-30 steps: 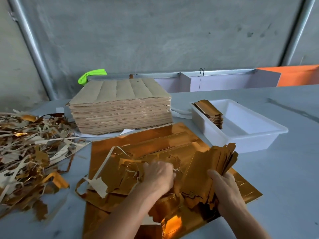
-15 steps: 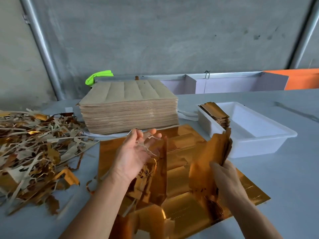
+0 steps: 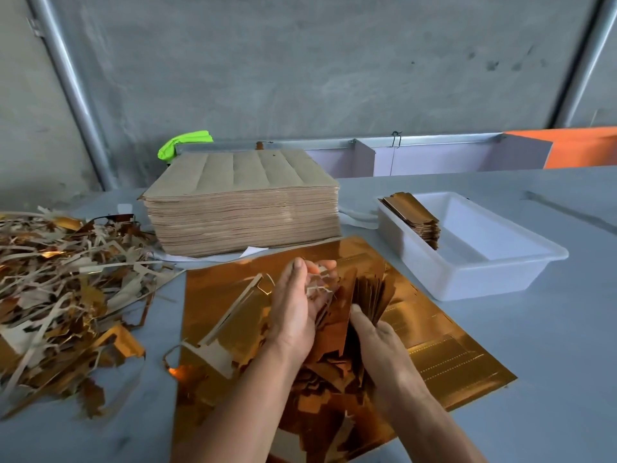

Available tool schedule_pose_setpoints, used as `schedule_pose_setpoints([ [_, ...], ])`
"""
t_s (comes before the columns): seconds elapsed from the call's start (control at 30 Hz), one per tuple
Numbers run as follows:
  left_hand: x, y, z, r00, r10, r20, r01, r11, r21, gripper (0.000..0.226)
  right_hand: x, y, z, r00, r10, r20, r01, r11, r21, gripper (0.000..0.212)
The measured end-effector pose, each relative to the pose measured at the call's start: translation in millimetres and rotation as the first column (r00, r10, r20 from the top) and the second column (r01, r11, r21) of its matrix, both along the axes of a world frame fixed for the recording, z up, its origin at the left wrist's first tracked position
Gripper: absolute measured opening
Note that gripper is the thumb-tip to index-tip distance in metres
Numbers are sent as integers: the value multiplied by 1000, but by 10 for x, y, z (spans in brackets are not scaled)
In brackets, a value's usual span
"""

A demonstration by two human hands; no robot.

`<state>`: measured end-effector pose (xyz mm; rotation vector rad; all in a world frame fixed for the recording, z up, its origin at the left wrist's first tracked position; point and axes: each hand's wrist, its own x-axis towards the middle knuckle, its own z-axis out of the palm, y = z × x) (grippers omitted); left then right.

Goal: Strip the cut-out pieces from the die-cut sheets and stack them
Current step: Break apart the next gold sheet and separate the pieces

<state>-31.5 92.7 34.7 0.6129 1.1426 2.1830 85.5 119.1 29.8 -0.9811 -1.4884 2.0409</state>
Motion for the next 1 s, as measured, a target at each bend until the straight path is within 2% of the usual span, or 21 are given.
schedule_pose_setpoints([
  [0.1,13,-11,-59,998,-10,-60,8,999,-37,33,-60,-43,-20,998,-58,-17,59,998,26,61],
  [0.13,18,-14,-82,998,-25,-59,22,999,-39,32,-70,-52,-19,998,-69,-13,69,997,31,61],
  [0.2,15,-14,-109,999,-47,-19,46,998,-33,32,-69,-38,-27,997,-77,-2,77,997,-13,40],
  [0.3,-74,-46,-104,985,-64,159,59,997,41,34,-22,-5,-50,995,-102,6,102,988,-120,15],
  [0.4,-269,-174,-49,943,-72,325,22,987,157,34,44,27,-60,986,-164,9,163,975,-153,5],
  [0.47,-424,-315,17,943,-34,332,-15,989,145,32,96,55,-45,979,-204,-3,201,968,-149,8],
  [0.57,-635,-565,120,981,20,191,-23,1000,9,31,171,145,-37,966,-260,-5,257,956,-143,9],
  [0.6,-698,-655,137,995,50,87,-43,996,-78,30,195,180,-37,959,-282,-7,278,949,-145,7],
  [0.67,-773,-836,155,972,73,-223,-144,937,-319,31,229,241,-42,950,-313,-18,307,940,-150,4],
  [0.73,-778,-972,119,860,-52,-507,-264,806,-530,41,254,272,-44,943,-329,-58,315,933,-175,10],
  [0.77,-763,-1019,91,788,-143,-599,-311,747,-587,43,257,282,-45,936,-342,-80,322,927,-193,18],
  [0.83,-736,-1048,21,639,-358,-681,-394,607,-690,49,256,303,-41,911,-399,-108,363,897,-251,31],
  [0.87,-732,-1042,-22,538,-466,-702,-483,512,-710,63,261,310,-34,900,-421,-116,379,885,-271,28],
  [0.9,-743,-1023,-77,432,-556,-710,-577,434,-692,64,268,328,-28,889,-442,-123,393,872,-291,16],
  [0.93,-745,-1005,-104,360,-601,-713,-641,396,-658,58,279,339,-21,874,-468,-134,409,855,-317,9],
  [0.97,-751,-993,-122,365,-593,-717,-649,390,-653,46,296,358,-17,858,-494,-138,428,838,-339,10],
  [1.0,-764,-987,-128,419,-551,-722,-617,411,-671,34,318,386,-13,843,-518,-143,446,822,-354,10],
])
